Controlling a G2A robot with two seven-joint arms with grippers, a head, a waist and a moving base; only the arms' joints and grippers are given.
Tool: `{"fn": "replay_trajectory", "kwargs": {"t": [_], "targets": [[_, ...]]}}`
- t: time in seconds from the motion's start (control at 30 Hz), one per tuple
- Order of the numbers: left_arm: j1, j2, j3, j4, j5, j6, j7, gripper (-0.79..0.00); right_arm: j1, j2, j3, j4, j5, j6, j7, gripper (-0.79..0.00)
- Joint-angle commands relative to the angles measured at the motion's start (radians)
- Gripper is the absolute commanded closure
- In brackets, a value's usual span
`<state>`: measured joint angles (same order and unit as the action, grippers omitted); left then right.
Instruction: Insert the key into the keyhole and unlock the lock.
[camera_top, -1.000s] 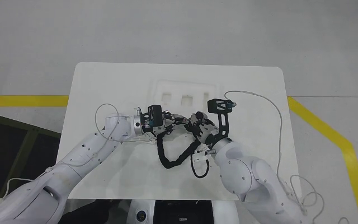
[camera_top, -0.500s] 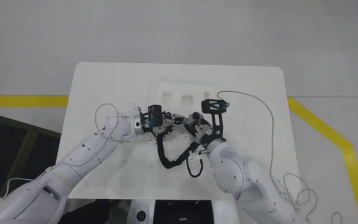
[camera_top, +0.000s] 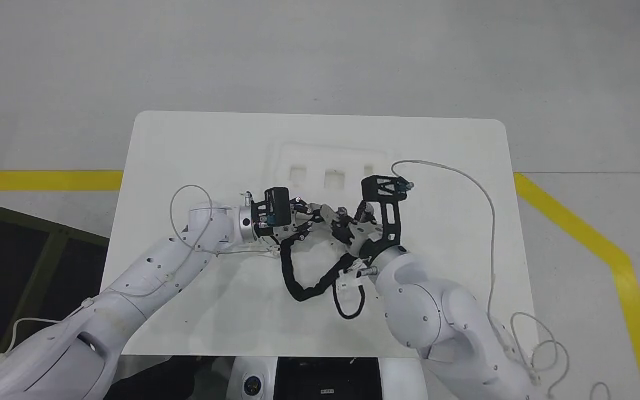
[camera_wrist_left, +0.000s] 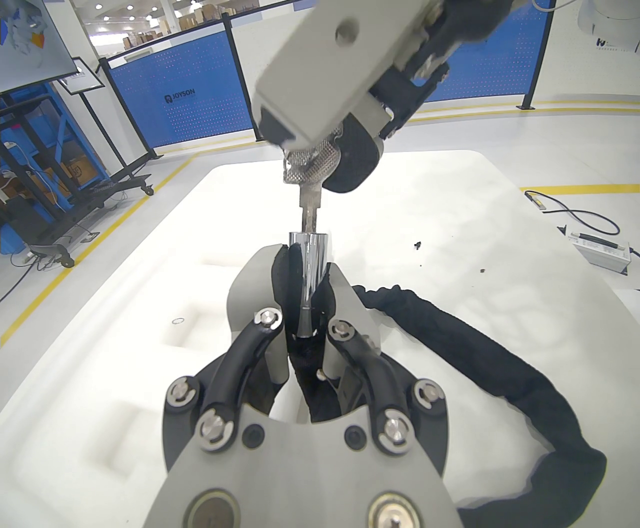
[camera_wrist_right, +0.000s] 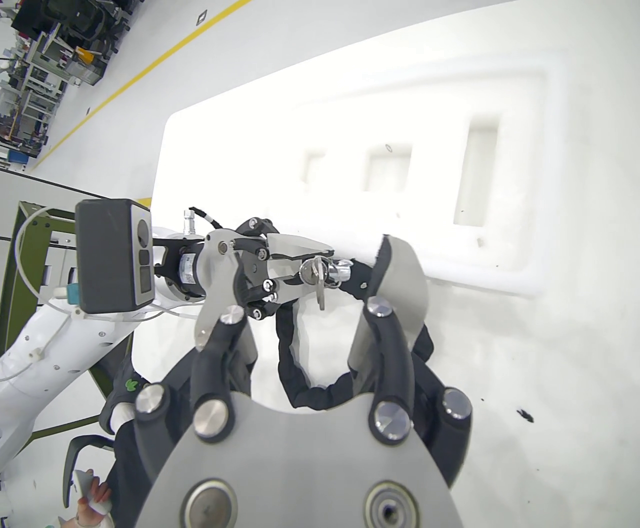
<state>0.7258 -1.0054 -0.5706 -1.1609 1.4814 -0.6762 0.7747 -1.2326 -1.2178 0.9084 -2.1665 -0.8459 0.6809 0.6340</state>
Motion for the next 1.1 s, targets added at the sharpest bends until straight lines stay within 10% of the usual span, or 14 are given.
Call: {"fn": "replay_trajectory", "kwargs": {"t": [0.0,0.1,0.4,1.07], "targets": [[0.0,0.0,0.0,0.0,0.0,0.0,0.0,0.0,-0.01,0.001,0.016,-0.009,-0.001,-0.004,0.002,-0.705],[0.0,0.0,0.0,0.0,0.0,0.0,0.0,0.0,-0.022,0.002,0.038,-0.014,0.001,-0.016,0.004,-0.388],[0.0,0.0,0.0,0.0,0.0,0.0,0.0,0.0,-0.033,-0.005,0.059,-0.009,0.009,-0.047,-0.003,-0.018],[0.0,0.0,0.0,0.0,0.0,0.0,0.0,0.0,-0.025,-0.023,0.046,0.006,-0.054,-0.059,0.028,0.0]]}}
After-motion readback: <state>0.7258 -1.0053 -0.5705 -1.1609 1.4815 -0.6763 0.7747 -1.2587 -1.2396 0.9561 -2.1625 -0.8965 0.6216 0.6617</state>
